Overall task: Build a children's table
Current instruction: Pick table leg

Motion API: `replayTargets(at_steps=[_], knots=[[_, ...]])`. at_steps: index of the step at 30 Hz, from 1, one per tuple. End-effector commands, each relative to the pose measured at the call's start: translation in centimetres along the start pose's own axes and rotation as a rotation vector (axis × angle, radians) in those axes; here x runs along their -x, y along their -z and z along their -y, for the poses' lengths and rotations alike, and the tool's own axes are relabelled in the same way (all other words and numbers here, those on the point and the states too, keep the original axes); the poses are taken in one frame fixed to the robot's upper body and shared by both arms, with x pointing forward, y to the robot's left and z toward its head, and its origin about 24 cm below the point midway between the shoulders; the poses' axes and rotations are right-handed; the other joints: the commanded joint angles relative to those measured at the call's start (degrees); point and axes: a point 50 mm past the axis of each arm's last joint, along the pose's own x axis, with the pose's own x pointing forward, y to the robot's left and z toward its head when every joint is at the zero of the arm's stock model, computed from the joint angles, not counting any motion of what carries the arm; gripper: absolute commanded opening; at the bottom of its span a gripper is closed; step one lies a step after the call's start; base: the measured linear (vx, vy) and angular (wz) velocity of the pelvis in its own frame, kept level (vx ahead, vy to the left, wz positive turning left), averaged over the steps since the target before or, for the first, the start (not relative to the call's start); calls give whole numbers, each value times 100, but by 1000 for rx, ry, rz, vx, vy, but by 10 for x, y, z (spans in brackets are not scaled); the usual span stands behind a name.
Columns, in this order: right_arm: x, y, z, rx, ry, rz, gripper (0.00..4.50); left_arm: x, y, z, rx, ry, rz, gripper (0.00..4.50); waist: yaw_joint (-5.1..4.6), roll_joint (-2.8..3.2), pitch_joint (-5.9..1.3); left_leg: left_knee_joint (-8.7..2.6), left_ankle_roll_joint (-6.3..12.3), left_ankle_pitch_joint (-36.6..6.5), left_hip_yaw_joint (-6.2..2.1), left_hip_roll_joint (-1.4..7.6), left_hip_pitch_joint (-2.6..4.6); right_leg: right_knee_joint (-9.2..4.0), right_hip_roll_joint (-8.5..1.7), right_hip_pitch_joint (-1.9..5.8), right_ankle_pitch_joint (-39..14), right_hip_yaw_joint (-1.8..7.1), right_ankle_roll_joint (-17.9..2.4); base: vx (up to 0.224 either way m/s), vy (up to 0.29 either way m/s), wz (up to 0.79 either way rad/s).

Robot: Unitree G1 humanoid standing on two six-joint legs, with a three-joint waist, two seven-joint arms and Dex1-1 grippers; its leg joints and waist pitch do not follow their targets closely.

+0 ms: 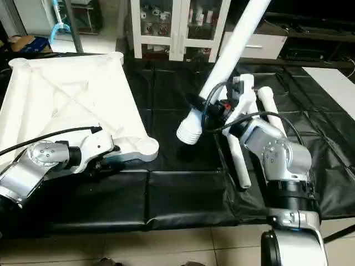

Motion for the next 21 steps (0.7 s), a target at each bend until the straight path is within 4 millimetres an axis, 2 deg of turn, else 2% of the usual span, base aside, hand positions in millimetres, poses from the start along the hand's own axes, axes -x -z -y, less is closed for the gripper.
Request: replayTargets(at_steps=[1,5,7,11,15,19,20,21], knots=[[0,-4,-2,58,21,11,182,-2,-4,4,7,41,26,214,5,55,-433,-471,-363,-1222,-47,189,179,-406,-389,199,-1257,225,-1149,0,0,0],[0,1,1,118,67,8,182,-4,-2,11,9,79,10,169,-4,52,-430,-467,-354,-1240,-47,196,181,-406,-395,196,-1256,232,-1136,0,0,0],[2,4,-1,133,53,-8,182,-4,-1,14,16,93,10,160,1,62,-440,-466,-326,-1134,-45,198,175,-384,-380,209,-1047,230,-1171,0,0,0],[3,5,-3,95,17,2,182,-4,-1,19,14,107,8,124,-2,64,-437,-464,-271,-1142,-44,200,174,-380,-383,222,-963,231,-1226,0,0,0],[4,8,-10,56,-47,11,182,-4,-6,24,12,121,30,104,11,83,-428,-473,-268,-1261,-49,212,191,-396,-384,207,-1087,234,-1201,0,0,0],[6,16,-19,1,-142,3,182,-8,-16,36,-22,163,55,67,23,103,-421,-484,-298,-1400,-56,217,204,-410,-379,191,-1151,231,-1216,0,0,0],[8,19,-22,-12,-174,-7,182,-10,-19,41,-35,177,59,63,29,133,-419,-484,-310,-1422,-58,215,204,-407,-381,194,-1163,233,-1217,0,0,0],[9,21,-24,-22,-194,-15,182,-11,-21,44,-44,185,61,57,40,127,-418,-490,-313,-1463,-61,220,205,-413,-383,201,-1180,232,-1206,0,0,0]])
